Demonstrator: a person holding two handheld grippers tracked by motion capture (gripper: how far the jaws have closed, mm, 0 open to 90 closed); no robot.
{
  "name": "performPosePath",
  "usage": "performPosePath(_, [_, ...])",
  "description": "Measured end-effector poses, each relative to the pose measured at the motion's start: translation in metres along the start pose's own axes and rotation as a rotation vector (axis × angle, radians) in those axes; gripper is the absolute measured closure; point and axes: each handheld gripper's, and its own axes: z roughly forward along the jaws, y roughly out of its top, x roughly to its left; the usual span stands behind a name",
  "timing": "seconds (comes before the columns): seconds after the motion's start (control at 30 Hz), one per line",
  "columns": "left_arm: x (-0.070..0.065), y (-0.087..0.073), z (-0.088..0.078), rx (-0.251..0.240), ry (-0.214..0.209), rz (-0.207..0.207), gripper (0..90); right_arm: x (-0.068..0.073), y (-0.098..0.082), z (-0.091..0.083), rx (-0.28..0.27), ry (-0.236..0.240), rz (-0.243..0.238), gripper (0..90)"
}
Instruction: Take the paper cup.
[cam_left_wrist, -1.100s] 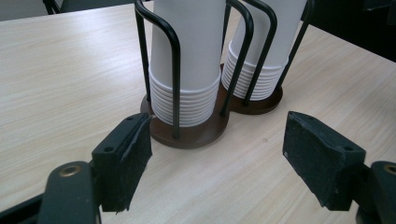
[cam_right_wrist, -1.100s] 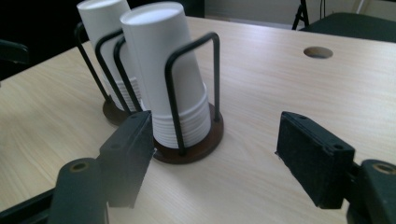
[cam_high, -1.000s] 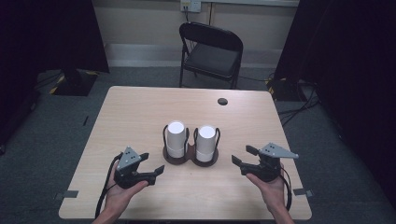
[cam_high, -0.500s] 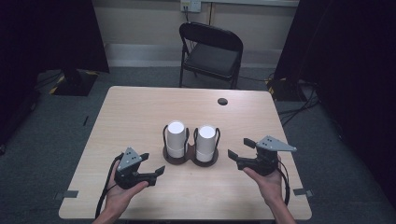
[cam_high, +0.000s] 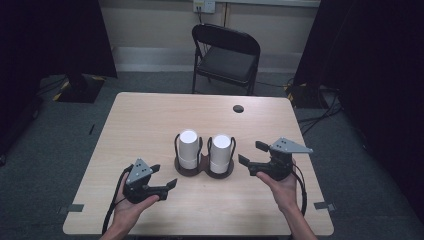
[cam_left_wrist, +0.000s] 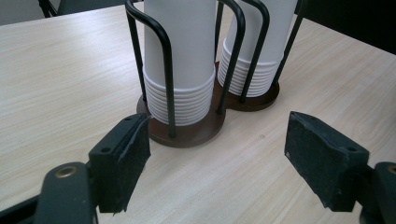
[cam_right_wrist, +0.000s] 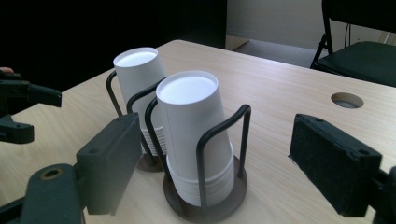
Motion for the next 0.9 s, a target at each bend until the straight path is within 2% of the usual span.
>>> performPosePath(0.57, [-0.001,-0.001,0.001,0.004,-0.002,0.009,22.9,0.010,0.018,0.031,0.004,0.053,-0.046,20.3])
performPosePath(0.7, [-0.001,-0.001,0.001,0.007,-0.007,0.014,22.2,0.013,0.021,0.043,0.010,0.073,-0.064,20.8])
performPosePath(0.9, [-0.002,-0.001,0.002,0.004,-0.004,0.014,22.2,0.012,0.026,0.055,0.016,0.086,-0.076,22.4])
